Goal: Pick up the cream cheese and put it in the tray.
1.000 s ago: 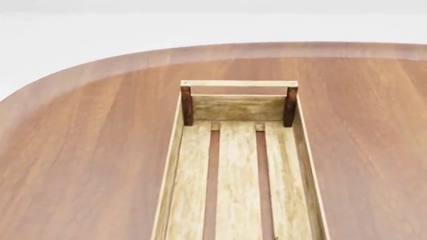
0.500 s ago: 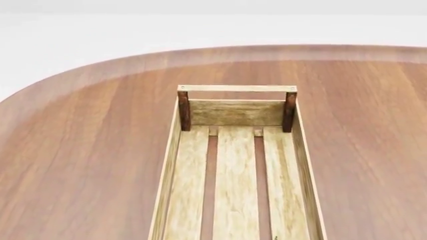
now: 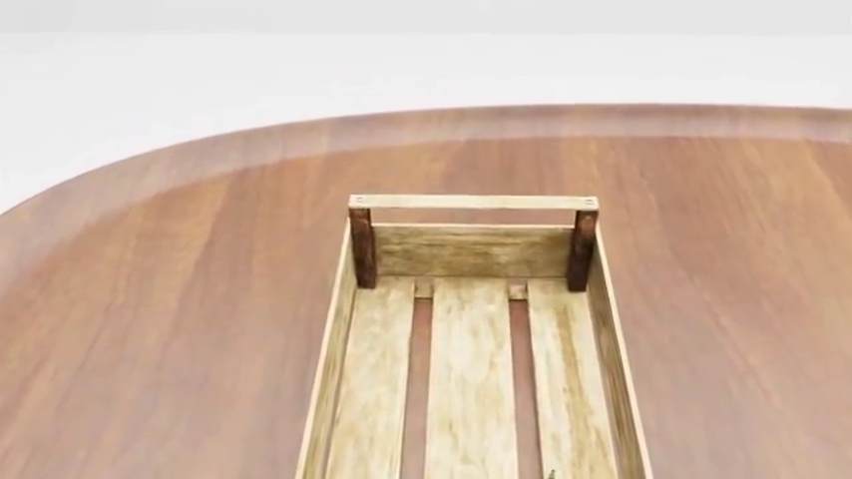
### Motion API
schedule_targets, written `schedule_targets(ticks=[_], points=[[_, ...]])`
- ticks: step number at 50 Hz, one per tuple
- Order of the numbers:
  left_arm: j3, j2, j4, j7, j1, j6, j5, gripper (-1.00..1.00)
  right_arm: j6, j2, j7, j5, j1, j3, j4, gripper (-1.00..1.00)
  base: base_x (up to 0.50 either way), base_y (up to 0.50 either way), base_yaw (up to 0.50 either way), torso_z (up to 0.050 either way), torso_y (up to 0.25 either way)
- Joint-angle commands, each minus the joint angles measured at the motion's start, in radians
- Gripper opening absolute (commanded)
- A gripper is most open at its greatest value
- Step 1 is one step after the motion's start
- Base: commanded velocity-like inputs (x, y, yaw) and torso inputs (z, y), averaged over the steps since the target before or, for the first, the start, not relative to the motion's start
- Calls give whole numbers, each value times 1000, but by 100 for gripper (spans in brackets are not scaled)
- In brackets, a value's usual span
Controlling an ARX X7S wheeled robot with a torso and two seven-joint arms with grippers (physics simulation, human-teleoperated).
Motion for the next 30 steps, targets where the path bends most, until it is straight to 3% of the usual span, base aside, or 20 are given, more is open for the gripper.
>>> schedule_targets(ticks=[1, 13, 30], points=[[4, -3, 1, -5, -1, -1, 2, 100, 5, 4, 5, 0, 3, -5, 1, 100, 188, 0, 0, 0, 0], [10, -6, 6, -7, -3, -10, -1, 100, -23, 10, 15, 8, 5, -11, 11, 100, 181, 0, 0, 0, 0], [30, -9, -9, 0, -19, -19, -18, 100, -41, -18, 92, -73, 0, 25, 22, 100, 0, 0, 0, 0, 0]])
